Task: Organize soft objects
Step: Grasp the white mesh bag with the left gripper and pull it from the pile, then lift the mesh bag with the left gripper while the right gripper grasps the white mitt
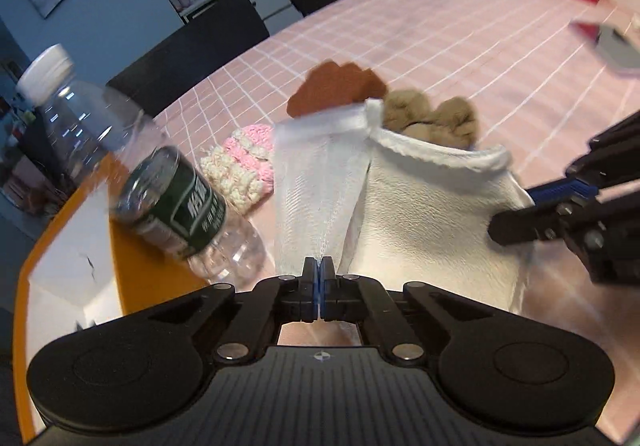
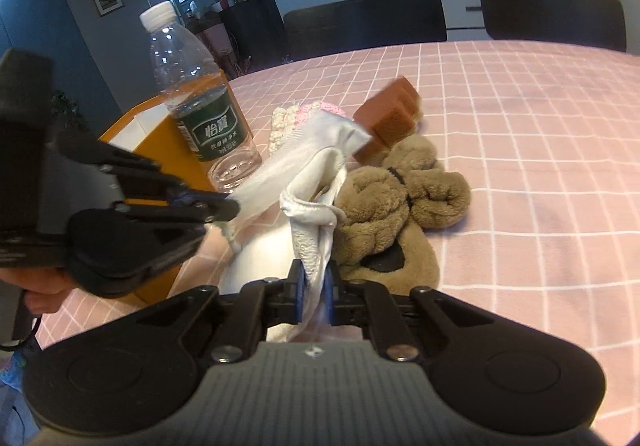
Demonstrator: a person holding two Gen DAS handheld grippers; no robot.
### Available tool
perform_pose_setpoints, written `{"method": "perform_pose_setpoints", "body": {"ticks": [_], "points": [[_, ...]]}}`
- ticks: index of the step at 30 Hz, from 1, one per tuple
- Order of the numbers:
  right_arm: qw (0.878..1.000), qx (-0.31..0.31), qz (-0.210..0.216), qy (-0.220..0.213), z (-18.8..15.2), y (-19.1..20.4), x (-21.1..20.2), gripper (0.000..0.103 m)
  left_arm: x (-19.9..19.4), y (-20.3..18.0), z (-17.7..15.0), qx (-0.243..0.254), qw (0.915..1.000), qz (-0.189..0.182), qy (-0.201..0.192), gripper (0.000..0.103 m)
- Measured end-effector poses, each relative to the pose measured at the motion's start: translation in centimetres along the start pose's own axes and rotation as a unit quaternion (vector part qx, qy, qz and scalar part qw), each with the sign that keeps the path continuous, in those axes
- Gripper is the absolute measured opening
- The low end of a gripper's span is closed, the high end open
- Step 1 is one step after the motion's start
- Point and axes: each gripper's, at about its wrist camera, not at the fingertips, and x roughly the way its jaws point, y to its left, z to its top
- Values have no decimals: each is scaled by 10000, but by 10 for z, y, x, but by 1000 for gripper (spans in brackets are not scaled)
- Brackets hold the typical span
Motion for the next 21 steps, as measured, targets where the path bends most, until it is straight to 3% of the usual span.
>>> {"method": "perform_pose_setpoints", "body": {"ticks": [8, 16, 19, 20, 21], "points": [[9993, -210, -300, -29, -31, 1, -41, 8, -47, -7, -52, -1000, 9939, -419, -196, 0], [9951, -47, -942, 296, -68, -12, -58, 10, -59, -32, -92, -1400, 9859, -904, -113, 2], [9942, 3, -1040, 258, -72, -15, -59, 21, -58, -34, -96, -1439, 9853, -887, -240, 13], [9935, -44, -1115, 219, -73, -14, -60, 24, -58, -33, -96, -1472, 9844, -917, -282, 24], [9926, -108, -1196, 183, -72, -12, -61, 33, -59, -31, -96, -1509, 9835, -945, -330, 36]]}}
